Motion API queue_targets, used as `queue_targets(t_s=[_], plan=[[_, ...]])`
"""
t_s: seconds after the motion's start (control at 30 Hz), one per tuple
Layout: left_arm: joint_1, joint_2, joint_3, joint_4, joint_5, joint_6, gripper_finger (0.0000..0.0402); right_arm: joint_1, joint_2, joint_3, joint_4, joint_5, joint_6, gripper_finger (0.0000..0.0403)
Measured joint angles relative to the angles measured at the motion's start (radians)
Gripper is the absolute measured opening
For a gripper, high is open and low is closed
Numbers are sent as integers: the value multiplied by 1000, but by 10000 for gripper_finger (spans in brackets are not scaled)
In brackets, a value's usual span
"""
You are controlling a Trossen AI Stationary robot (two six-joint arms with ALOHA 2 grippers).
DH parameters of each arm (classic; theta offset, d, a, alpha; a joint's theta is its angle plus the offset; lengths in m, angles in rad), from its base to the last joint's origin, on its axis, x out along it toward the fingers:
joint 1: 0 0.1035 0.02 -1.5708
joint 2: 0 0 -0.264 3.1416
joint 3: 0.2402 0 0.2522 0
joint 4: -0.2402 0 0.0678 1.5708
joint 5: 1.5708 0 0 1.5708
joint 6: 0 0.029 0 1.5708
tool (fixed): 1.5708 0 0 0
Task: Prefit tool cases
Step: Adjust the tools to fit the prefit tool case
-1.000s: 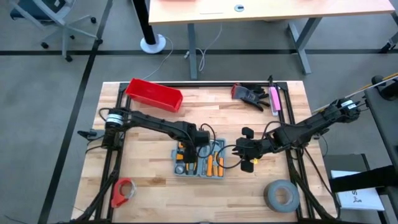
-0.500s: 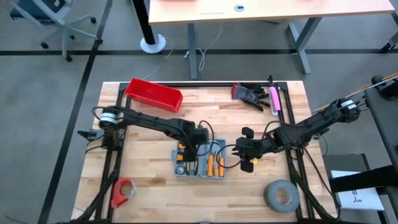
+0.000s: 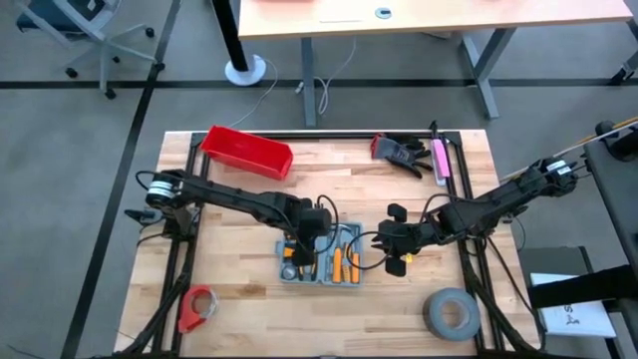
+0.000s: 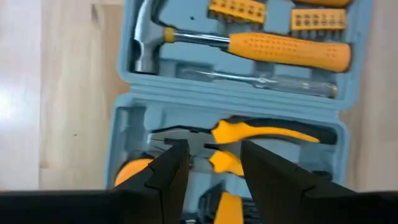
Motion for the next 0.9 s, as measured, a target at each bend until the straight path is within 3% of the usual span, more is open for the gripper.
queue_targets(t_s=[0.13, 0.47, 0.9], plan=[[-12, 40, 0, 26, 3, -4, 153, 0, 0, 0, 3, 1, 0, 61], [-17, 208, 6, 46, 121, 0, 153, 0, -1, 0, 19, -1, 1, 51], [-18, 100, 29, 35, 82, -25, 153, 0, -1, 0, 19, -1, 3, 47]])
